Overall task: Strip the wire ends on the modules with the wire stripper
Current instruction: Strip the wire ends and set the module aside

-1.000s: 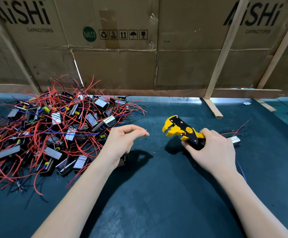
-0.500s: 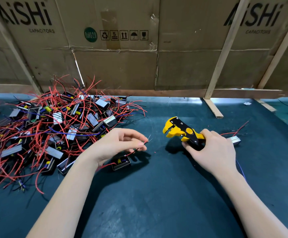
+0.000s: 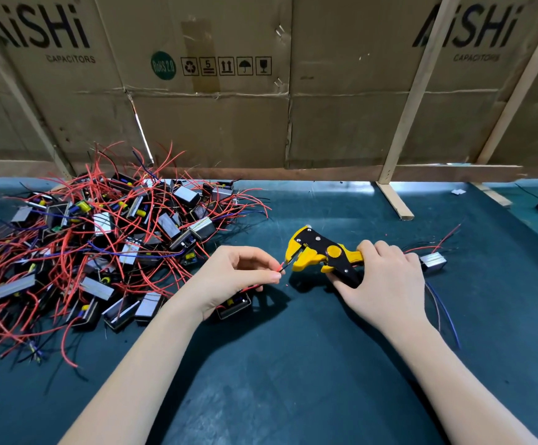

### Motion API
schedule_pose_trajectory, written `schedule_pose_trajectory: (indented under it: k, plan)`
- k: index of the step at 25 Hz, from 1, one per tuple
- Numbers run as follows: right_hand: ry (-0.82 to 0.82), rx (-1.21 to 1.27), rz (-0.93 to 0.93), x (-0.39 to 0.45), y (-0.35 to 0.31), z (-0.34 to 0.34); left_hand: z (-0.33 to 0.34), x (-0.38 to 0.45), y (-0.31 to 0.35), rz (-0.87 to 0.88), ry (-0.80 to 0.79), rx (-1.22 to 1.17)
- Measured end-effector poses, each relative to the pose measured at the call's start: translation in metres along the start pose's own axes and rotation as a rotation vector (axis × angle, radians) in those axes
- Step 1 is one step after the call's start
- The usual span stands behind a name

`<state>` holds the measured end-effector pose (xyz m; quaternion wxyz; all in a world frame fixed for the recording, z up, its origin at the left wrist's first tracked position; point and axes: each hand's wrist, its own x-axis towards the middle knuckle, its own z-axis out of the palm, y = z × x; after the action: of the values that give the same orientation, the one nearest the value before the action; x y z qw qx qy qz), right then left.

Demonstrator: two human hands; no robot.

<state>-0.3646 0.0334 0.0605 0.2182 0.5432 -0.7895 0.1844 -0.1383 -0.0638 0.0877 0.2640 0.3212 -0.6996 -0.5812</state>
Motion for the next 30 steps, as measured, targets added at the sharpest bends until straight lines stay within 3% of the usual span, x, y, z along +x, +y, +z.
schedule_pose_trajectory:
  k: [8, 17, 30]
  plan:
    - [0.047, 0.025, -0.028, -0.001, -0.005, -0.002, 0.009, 0.003, 0.001, -0.026, 0.127, -0.025]
    - [-0.027, 0.051, -0.028, -0.001, -0.007, -0.003, 0.008, 0.001, 0.001, -0.005, 0.091, -0.064]
    - [0.051, 0.019, -0.050, -0.003, -0.012, -0.008, 0.010, 0.003, 0.000, -0.051, 0.151, -0.051]
